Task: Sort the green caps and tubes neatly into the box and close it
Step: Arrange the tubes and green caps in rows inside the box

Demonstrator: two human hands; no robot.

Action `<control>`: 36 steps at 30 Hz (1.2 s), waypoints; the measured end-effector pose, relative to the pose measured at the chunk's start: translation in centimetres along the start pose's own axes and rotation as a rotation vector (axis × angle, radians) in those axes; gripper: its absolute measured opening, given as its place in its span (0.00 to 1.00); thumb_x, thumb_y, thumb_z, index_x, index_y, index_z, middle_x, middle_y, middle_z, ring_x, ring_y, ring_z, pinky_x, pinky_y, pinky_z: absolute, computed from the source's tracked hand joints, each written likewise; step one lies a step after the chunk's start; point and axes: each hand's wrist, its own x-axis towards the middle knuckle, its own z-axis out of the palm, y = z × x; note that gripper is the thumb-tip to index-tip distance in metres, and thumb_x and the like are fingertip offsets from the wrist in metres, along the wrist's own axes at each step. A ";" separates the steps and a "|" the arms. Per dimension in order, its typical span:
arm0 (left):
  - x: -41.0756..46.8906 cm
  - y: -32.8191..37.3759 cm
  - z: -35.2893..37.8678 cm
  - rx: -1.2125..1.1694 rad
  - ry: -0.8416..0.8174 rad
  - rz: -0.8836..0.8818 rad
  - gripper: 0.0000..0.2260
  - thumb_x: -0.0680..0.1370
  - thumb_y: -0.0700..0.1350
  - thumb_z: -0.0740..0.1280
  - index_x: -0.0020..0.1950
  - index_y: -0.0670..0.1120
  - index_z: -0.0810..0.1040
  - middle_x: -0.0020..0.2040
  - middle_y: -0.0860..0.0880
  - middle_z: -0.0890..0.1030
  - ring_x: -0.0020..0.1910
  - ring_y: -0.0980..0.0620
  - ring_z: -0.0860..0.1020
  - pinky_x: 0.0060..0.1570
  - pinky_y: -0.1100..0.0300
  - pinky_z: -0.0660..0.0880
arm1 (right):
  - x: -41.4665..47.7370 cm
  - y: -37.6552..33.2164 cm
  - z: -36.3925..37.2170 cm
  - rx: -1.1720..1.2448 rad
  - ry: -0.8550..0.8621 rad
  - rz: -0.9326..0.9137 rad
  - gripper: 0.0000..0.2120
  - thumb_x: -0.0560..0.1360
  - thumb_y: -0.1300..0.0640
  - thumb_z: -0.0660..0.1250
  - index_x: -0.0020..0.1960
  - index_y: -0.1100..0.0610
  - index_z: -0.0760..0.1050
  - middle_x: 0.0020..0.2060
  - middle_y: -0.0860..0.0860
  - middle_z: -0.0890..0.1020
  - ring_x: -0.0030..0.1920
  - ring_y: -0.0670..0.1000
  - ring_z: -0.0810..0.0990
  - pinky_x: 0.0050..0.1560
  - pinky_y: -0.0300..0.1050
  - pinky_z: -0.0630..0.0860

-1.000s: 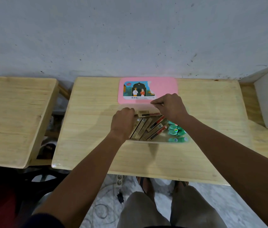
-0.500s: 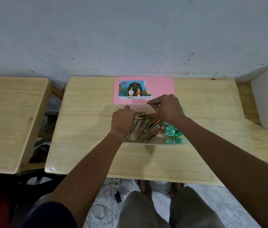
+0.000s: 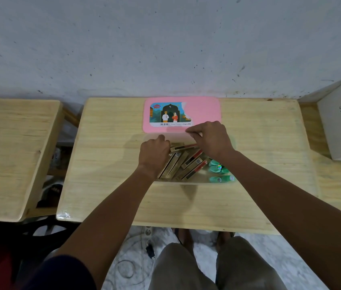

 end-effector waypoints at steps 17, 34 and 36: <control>0.2 0.4 0.4 0.011 -0.028 0.035 0.08 0.75 0.38 0.68 0.52 0.47 0.78 0.49 0.47 0.77 0.37 0.44 0.81 0.32 0.58 0.67 | 0.0 0.0 0.0 0.001 0.007 -0.005 0.09 0.77 0.54 0.67 0.53 0.50 0.84 0.50 0.50 0.86 0.51 0.54 0.83 0.52 0.48 0.78; -0.7 -1.8 -1.8 -0.601 0.151 -0.259 0.07 0.74 0.44 0.70 0.51 0.50 0.84 0.44 0.49 0.85 0.41 0.46 0.83 0.43 0.54 0.79 | 0.0 0.2 0.0 -0.004 0.003 -0.007 0.09 0.77 0.55 0.66 0.54 0.49 0.83 0.50 0.51 0.86 0.51 0.55 0.83 0.52 0.47 0.77; -1.0 -3.2 -2.1 -0.889 0.060 -0.404 0.07 0.72 0.42 0.74 0.49 0.46 0.85 0.42 0.47 0.86 0.39 0.50 0.84 0.47 0.54 0.81 | 0.0 0.2 0.0 -0.009 -0.004 -0.004 0.09 0.77 0.55 0.66 0.54 0.49 0.83 0.51 0.51 0.85 0.52 0.55 0.83 0.53 0.48 0.77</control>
